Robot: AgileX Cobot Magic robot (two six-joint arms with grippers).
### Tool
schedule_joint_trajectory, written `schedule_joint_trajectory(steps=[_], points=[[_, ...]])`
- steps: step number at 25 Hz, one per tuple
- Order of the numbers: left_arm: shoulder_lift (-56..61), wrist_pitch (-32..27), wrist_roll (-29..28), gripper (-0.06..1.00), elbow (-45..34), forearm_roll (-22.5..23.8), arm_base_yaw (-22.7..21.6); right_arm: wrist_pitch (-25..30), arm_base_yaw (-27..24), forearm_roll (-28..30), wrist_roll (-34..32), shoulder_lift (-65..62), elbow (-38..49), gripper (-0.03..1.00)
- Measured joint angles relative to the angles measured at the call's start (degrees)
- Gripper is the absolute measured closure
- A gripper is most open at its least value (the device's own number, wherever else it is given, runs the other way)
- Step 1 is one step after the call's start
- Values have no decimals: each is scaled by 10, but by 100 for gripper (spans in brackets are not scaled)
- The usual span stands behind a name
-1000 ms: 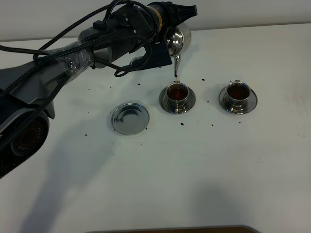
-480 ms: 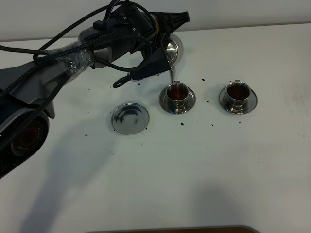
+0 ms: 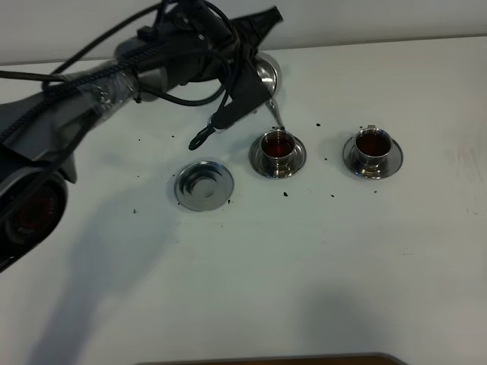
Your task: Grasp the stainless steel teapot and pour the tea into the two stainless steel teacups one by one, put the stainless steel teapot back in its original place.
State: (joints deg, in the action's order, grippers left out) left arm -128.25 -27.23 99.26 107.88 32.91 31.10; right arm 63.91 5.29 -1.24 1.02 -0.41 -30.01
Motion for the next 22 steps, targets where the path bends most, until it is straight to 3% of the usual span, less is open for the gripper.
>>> schedule_joint_trajectory(steps=[6, 13, 16, 22], points=[[75, -129, -204, 69, 0, 0, -1, 0, 0, 0, 0, 0, 0, 58], [118, -336, -539, 69, 0, -42, -1, 0, 0, 0, 0, 0, 0, 58], [119, -410, -652, 69, 0, -66, -1, 0, 0, 0, 0, 0, 0, 58], [120, -412, -871, 69, 0, -124, -3, 0, 0, 0, 0, 0, 0, 58]])
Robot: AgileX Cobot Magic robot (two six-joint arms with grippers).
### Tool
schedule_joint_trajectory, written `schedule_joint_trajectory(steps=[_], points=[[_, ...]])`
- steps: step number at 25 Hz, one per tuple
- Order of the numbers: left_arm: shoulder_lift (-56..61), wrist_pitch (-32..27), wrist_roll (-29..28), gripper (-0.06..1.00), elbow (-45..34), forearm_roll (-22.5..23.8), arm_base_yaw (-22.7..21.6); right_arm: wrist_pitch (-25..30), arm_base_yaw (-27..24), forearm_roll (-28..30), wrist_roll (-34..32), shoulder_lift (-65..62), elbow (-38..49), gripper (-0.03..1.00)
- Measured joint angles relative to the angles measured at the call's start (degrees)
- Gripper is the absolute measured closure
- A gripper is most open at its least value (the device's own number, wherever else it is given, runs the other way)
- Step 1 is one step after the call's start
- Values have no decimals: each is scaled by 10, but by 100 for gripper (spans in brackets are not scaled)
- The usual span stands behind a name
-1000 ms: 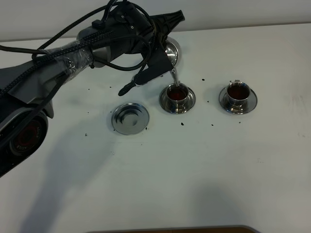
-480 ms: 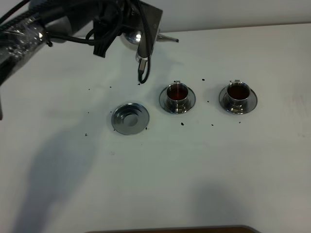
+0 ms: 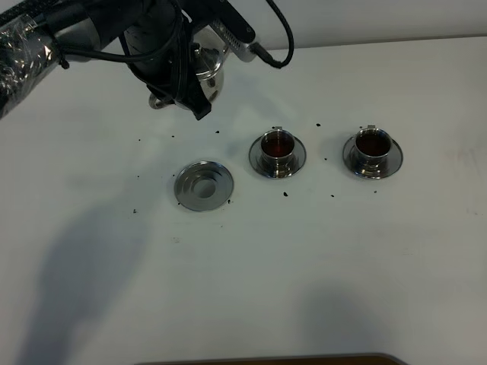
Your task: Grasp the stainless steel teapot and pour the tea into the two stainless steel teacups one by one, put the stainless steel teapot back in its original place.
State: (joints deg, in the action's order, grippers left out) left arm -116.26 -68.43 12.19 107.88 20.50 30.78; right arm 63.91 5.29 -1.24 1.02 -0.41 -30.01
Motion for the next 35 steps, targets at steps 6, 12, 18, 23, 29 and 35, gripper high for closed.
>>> schedule_joint_trajectory(steps=[6, 12, 18, 23, 29, 35], points=[[3, 0, -108, 69, -34, -74, -16, 0, 0, 0, 0, 0, 0, 58], [17, 5, -165, 69, -150, -92, -26, 0, 0, 0, 0, 0, 0, 58], [64, 110, -213, 69, -259, -109, -33, 0, 0, 0, 0, 0, 0, 58], [66, 203, -220, 69, -304, -146, -43, 0, 0, 0, 0, 0, 0, 58], [65, 242, -220, 69, -320, -166, -43, 0, 0, 0, 0, 0, 0, 58], [42, 258, -220, 69, -322, -176, -35, 0, 0, 0, 0, 0, 0, 58]])
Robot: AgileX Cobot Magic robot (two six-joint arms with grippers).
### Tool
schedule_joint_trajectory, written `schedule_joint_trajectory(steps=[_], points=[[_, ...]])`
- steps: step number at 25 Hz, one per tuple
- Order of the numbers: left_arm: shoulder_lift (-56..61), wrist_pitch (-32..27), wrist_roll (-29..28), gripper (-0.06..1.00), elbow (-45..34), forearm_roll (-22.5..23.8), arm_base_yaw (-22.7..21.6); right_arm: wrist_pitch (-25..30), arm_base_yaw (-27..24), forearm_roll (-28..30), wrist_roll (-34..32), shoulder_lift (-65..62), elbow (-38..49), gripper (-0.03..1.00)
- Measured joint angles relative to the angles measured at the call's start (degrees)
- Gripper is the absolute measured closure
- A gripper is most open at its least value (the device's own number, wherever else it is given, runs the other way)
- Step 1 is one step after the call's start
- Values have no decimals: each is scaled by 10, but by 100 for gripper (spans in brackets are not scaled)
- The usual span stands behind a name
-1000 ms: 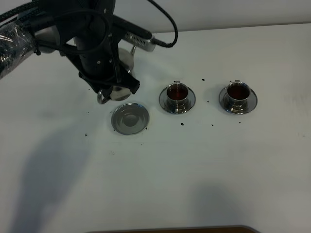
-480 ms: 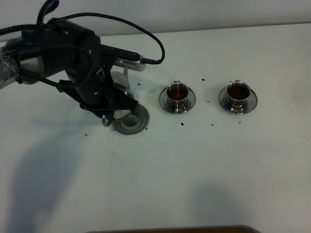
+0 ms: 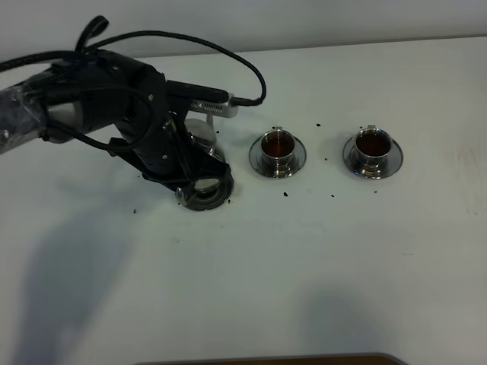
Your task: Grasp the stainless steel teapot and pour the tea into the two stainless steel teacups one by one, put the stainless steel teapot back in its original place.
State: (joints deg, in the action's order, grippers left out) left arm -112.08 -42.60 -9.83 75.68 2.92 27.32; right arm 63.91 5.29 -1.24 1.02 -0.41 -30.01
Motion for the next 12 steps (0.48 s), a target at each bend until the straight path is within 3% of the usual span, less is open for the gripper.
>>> schedule_joint_trajectory(steps=[12], points=[[-16, -2, 6, 69, -5, 2, 7, 0, 0, 0, 0, 0, 0, 58]])
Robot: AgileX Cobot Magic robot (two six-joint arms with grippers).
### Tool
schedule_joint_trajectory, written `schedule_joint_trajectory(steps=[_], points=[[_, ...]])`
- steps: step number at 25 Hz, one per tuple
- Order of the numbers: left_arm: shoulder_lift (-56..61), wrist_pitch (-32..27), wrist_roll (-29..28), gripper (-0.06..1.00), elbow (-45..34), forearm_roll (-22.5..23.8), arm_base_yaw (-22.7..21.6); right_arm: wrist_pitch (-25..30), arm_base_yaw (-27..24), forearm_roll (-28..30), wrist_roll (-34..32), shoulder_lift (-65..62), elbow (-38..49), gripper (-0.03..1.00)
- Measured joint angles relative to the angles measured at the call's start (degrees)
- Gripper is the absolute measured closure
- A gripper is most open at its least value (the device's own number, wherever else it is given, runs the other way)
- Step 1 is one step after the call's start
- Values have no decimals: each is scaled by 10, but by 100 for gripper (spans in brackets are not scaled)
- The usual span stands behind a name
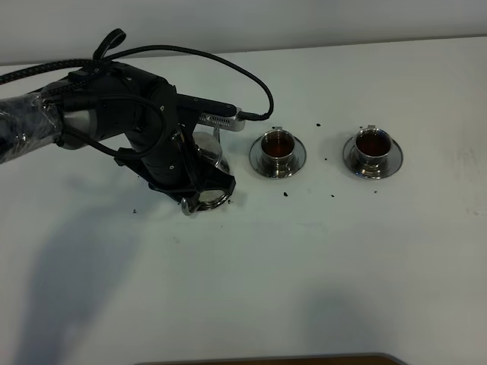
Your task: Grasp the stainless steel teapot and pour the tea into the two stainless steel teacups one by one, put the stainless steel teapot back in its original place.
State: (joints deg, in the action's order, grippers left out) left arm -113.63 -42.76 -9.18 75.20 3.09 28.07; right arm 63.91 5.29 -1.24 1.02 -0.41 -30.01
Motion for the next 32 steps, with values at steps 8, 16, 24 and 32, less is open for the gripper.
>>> schedule_joint_trajectory(steps=[8, 16, 24, 32], points=[[0, -3, 6, 69, 0, 30, 0, 0, 0, 0, 0, 0, 0, 58], [-7, 1, 7, 69, 0, 31, 0, 0, 0, 0, 0, 0, 0, 58], [-7, 3, 7, 68, 0, 31, 0, 0, 0, 0, 0, 0, 0, 58], [11, -31, 33, 50, 0, 15, 0, 0, 0, 0, 0, 0, 0, 58]])
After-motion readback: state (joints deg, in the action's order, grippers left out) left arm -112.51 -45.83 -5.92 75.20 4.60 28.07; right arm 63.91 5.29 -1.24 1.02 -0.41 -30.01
